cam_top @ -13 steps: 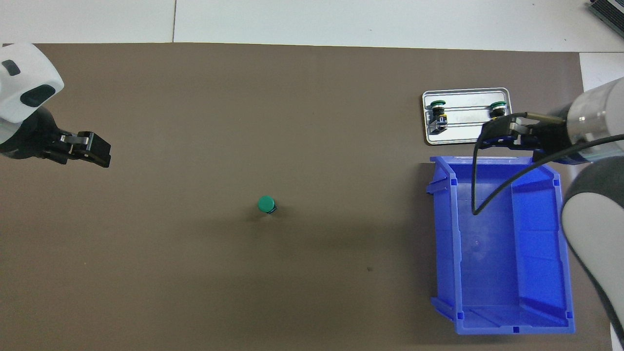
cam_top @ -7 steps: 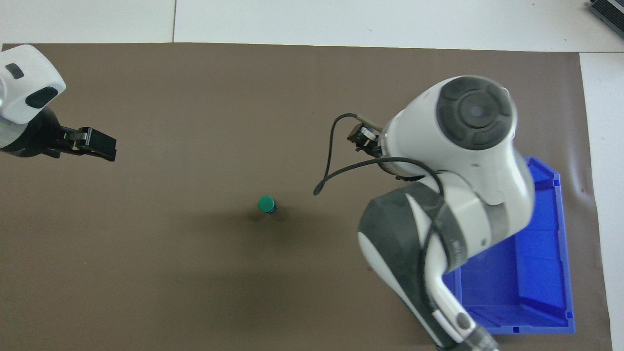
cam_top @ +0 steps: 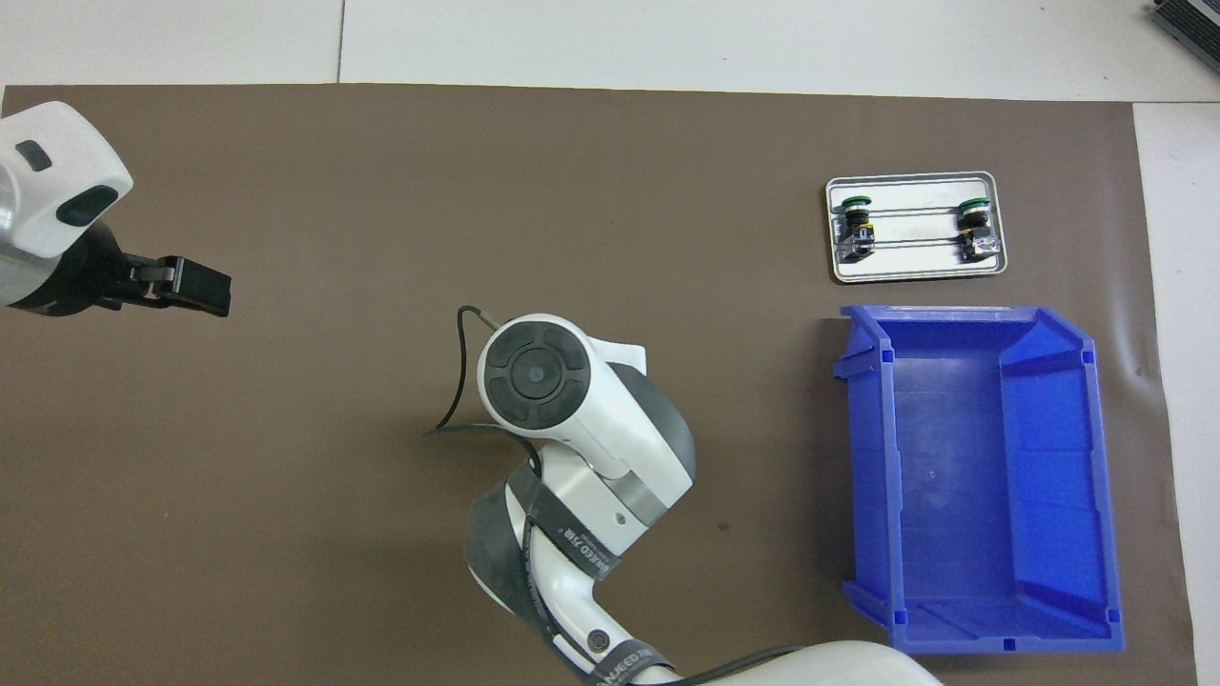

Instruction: Place and press button with both arms

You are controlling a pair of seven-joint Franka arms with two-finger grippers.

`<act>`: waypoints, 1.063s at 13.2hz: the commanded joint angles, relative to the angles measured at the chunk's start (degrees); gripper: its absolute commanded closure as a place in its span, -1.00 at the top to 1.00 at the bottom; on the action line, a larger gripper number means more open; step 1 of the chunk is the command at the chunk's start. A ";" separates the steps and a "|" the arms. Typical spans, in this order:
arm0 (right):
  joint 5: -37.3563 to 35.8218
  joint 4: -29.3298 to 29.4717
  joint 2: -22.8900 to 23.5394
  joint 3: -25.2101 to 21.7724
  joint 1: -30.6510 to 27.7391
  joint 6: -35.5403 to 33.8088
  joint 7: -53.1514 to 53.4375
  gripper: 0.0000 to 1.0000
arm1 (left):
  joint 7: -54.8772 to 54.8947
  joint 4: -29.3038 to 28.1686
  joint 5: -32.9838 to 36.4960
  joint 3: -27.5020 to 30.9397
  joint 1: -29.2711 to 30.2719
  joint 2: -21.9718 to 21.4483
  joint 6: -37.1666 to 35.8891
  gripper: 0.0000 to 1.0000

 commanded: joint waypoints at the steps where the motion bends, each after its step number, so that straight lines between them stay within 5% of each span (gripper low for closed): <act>1: -1.14 2.63 3.16 0.10 0.94 1.83 1.68 1.00 | 1.66 -2.13 0.92 -0.38 0.62 -1.50 1.74 1.00; 7: -5.09 0.00 6.33 0.10 1.03 9.21 0.71 1.00 | 4.75 -0.73 0.83 -0.30 1.49 -1.06 1.74 1.00; 14: -4.39 -2.20 5.80 0.19 2.00 9.74 0.53 1.00 | 4.48 6.38 1.01 -0.38 1.50 0.69 -2.12 1.00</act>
